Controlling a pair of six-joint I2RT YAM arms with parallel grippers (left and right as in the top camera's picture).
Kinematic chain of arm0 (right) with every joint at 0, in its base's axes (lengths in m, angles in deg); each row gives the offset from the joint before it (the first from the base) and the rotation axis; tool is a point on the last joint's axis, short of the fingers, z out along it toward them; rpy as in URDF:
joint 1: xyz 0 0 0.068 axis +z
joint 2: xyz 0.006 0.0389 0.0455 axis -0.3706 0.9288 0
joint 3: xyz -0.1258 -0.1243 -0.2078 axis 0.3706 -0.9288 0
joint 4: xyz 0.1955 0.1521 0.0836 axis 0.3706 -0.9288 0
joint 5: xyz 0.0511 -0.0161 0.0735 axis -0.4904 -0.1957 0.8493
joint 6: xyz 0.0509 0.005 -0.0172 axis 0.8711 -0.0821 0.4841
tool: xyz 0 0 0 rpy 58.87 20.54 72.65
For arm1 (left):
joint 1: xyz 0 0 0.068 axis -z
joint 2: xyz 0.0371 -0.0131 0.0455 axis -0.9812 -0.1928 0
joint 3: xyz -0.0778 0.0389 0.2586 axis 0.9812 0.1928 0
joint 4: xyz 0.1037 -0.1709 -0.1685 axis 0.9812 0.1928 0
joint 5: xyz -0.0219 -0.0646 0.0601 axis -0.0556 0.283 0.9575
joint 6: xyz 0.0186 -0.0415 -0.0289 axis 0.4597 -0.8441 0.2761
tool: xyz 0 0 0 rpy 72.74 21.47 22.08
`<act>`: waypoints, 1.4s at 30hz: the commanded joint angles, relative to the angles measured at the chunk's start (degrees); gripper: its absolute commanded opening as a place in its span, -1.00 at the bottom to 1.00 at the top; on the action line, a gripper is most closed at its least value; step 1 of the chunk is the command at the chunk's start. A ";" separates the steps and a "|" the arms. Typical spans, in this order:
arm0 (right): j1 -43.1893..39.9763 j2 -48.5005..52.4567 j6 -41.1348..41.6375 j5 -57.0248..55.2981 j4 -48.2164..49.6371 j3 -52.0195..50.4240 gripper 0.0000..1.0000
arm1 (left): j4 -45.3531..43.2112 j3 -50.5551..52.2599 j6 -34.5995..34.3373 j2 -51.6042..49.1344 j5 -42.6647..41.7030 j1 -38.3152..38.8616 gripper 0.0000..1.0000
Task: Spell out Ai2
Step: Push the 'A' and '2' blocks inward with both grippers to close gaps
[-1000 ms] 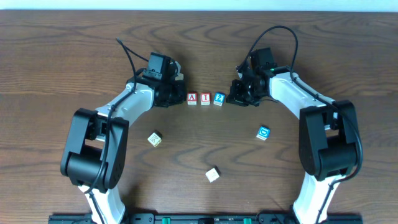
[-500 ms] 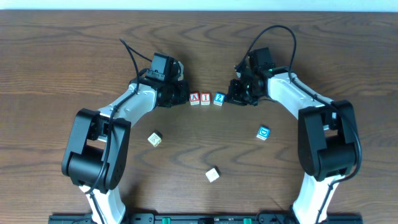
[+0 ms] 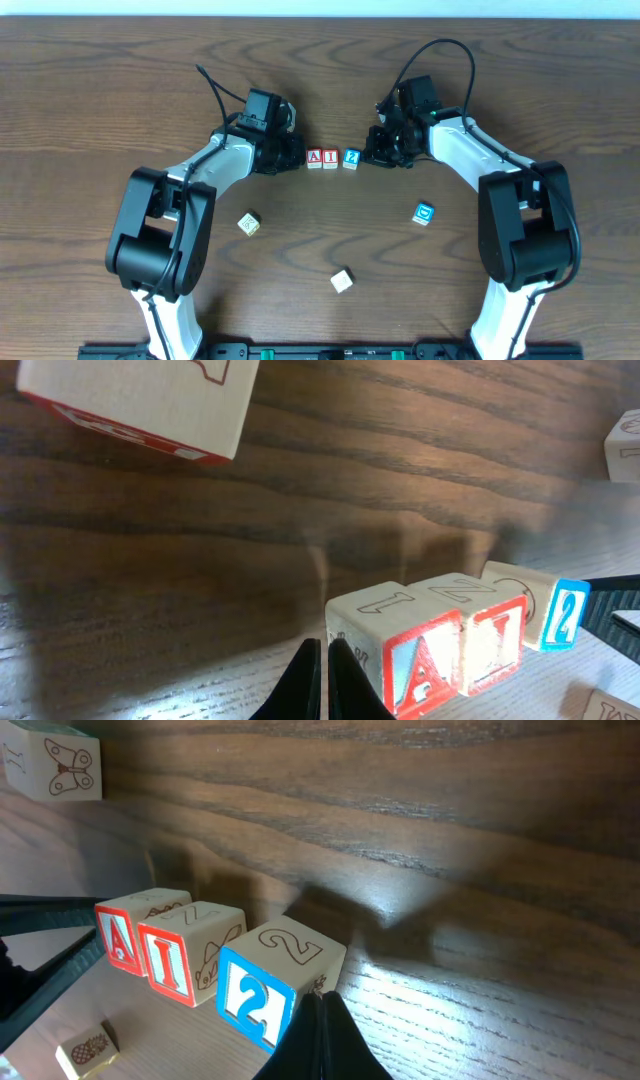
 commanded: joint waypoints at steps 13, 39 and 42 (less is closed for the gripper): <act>1.31 0.85 0.33 0.31 1.18 0.09 -0.97 | -2.58 -1.01 0.39 -0.28 -0.44 -0.02 -0.89; 1.79 1.16 0.74 -2.49 0.28 0.13 -0.97 | -0.66 -1.01 1.09 -0.28 0.28 -0.33 -0.89; 0.04 1.14 -0.70 -4.44 -2.25 1.16 -0.98 | 1.40 -1.01 4.31 0.07 0.74 -1.57 -0.89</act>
